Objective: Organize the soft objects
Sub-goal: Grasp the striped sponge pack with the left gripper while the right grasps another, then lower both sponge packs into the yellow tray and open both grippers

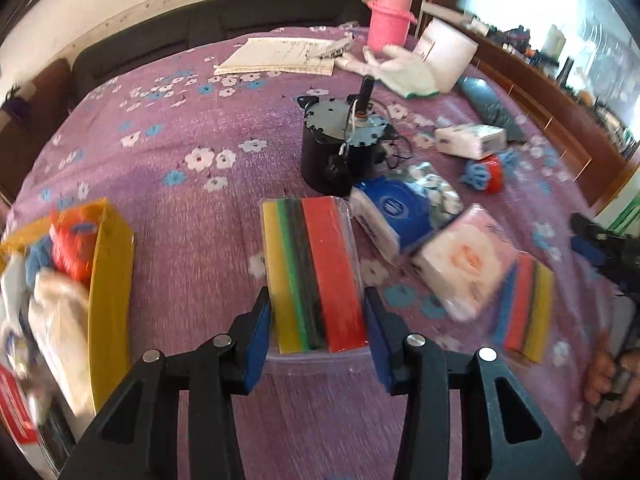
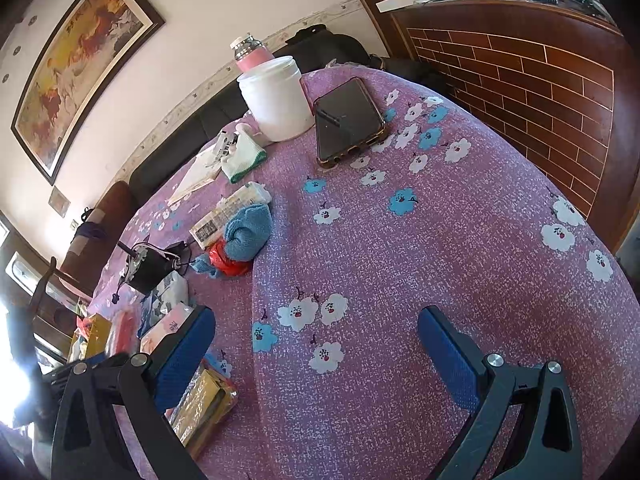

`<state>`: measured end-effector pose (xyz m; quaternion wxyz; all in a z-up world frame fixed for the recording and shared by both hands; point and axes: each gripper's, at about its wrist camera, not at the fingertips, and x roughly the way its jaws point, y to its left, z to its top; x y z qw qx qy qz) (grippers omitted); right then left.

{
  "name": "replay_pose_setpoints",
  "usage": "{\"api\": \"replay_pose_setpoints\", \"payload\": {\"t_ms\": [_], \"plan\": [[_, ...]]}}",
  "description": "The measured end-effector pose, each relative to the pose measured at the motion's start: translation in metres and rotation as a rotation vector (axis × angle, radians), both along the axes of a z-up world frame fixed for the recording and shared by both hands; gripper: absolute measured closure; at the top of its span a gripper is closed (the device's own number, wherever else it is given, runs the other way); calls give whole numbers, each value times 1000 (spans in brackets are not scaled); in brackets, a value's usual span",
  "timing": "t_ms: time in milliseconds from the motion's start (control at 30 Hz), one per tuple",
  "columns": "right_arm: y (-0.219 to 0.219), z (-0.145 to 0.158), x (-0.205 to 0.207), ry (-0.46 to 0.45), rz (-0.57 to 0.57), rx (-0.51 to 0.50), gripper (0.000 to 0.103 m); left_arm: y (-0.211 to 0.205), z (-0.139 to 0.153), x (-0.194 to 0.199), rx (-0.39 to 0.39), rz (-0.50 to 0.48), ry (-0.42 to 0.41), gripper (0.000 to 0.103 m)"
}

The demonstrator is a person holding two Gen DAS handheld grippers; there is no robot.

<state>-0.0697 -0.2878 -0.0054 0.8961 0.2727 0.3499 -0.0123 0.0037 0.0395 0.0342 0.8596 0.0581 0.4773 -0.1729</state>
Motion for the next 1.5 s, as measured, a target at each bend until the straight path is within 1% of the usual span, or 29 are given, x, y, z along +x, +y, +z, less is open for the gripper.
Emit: {"api": "replay_pose_setpoints", "payload": {"t_ms": [67, 133, 233, 333, 400, 467, 533, 567, 600, 633, 667, 733, 767, 800, 900, 967, 1067, 1167, 1233, 1333, 1467, 1500], "plan": [[1, 1, 2, 16, 10, -14, 1, 9, 8, -15, -51, 6, -7, 61], [7, 4, 2, 59, 59, -41, 1, 19, 18, -31, -94, 8, -22, 61], [21, 13, -10, 77, 149, 9, 1, 35, 34, -58, -153, 18, -53, 61], [51, 18, -18, 124, 228, 8, 1, 53, 44, -81, -211, 33, -70, 61], [76, 17, -17, 162, 271, -32, 1, 64, 49, -91, -234, 47, -87, 60], [97, 16, -12, 188, 275, -94, 2, 76, 54, -102, -247, 63, -107, 60], [114, 13, -1, 229, 254, -163, 6, 88, 59, -112, -254, 82, -129, 60], [119, 10, 6, 246, 248, -182, 11, 96, 62, -117, -258, 94, -140, 60], [126, 7, 14, 268, 236, -214, 13, 102, 63, -120, -261, 103, -146, 60], [132, 6, 18, 269, 215, -270, 14, 112, 65, -125, -264, 121, -153, 60], [139, 4, 22, 278, 199, -334, 17, 120, 65, -128, -267, 133, -157, 60], [147, 3, 24, 270, 162, -442, 31, 140, 66, -135, -274, 170, -163, 60], [149, 4, 23, 252, 164, -455, 43, 152, 67, -139, -278, 194, -165, 60], [149, 4, 19, 249, 173, -452, 47, 165, 67, -143, -282, 220, -166, 60], [144, 6, 5, 249, 190, -430, 54, 201, 64, -151, -290, 295, -162, 60], [137, 8, -6, 250, 192, -393, 56, 222, 60, -156, -285, 340, -159, 60], [125, 12, -24, 231, 204, -290, 56, 250, 49, -158, -271, 402, -138, 60], [127, 23, -36, 193, 229, -255, 56, 272, 35, -153, -265, 464, -99, 60], [139, 31, -39, 169, 268, -241, 56, 284, 26, -146, -267, 496, -66, 60], [166, 39, -38, 144, 336, -245, 56, 297, 16, -132, -245, 530, -32, 60], [212, 49, -35, 111, 436, -250, 56, 311, 10, -109, -168, 589, -3, 59], [226, 52, -33, 102, 466, -250, 55, 313, 9, -104, -157, 595, 9, 56]]}}
